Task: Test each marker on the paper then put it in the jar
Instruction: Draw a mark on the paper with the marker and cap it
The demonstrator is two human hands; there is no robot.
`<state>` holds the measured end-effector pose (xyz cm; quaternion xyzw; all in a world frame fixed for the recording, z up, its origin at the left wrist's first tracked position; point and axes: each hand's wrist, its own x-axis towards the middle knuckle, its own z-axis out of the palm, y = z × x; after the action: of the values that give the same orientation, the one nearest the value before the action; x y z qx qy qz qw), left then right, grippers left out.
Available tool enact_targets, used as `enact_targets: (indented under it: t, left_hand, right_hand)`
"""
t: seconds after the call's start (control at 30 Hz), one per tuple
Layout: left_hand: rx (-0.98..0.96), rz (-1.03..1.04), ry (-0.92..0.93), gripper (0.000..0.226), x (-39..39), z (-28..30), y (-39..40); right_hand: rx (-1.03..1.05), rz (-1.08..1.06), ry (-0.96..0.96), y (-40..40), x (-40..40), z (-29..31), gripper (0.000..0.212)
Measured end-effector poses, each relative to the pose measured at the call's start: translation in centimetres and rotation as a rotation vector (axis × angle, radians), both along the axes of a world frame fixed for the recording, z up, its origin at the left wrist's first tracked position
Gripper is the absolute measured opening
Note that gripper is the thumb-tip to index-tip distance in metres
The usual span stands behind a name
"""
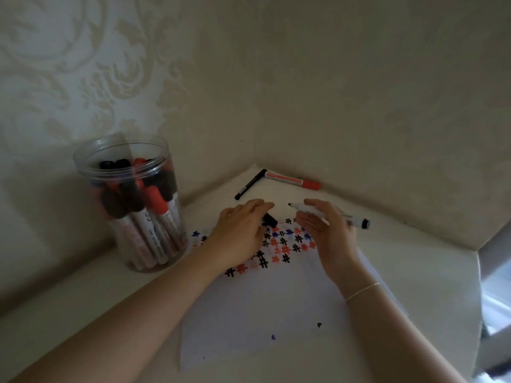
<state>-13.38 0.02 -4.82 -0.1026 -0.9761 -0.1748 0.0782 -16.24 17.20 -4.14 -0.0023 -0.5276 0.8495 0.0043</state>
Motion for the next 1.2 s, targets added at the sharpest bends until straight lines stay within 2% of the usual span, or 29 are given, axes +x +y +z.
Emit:
enact_targets:
  t: [0.07, 0.17, 0.23, 0.33, 0.4, 0.67, 0.9, 1.2]
  left_hand:
    - [-0.010, 0.014, -0.037, 0.049, -1.5, -0.2, 0.3]
    - [0.013, 0.039, -0.033, 0.034, -2.7, -0.3, 0.7]
    - [0.147, 0.045, 0.016, 0.023, -2.9, -0.3, 0.7]
    - [0.435, 0.032, 0.025, 0.019, -2.4, -0.3, 0.6]
    - [0.521, 0.026, 0.018, 0.018, -2.1, -0.6, 0.5]
    - [0.529, -0.011, 0.080, 0.020, -1.9, -1.2, 0.4]
    - [0.328, -0.087, 0.256, 0.022, -2.3, -1.6, 0.3]
    - [0.343, -0.132, 0.253, 0.024, -2.1, -1.7, 0.4]
  right_hand:
    - [-0.018, -0.018, -0.012, 0.2, -0.1, 0.0, 0.015]
    - [0.020, -0.074, -0.025, 0.2, -0.2, -0.1, 0.017]
    - [0.009, -0.121, -0.020, 0.5, -0.3, -0.2, 0.020]
    - [-0.032, -0.164, -0.026, 0.7, -0.4, -0.2, 0.024]
    - [-0.045, -0.166, -0.052, 0.7, -0.5, -0.4, 0.024]
    - [0.060, -0.092, 0.026, 0.2, -0.3, -0.6, 0.028]
    - [0.178, -0.060, 0.095, -0.1, 0.2, -0.2, 0.031]
    - [0.184, -0.030, 0.109, -0.2, 0.3, -0.4, 0.029]
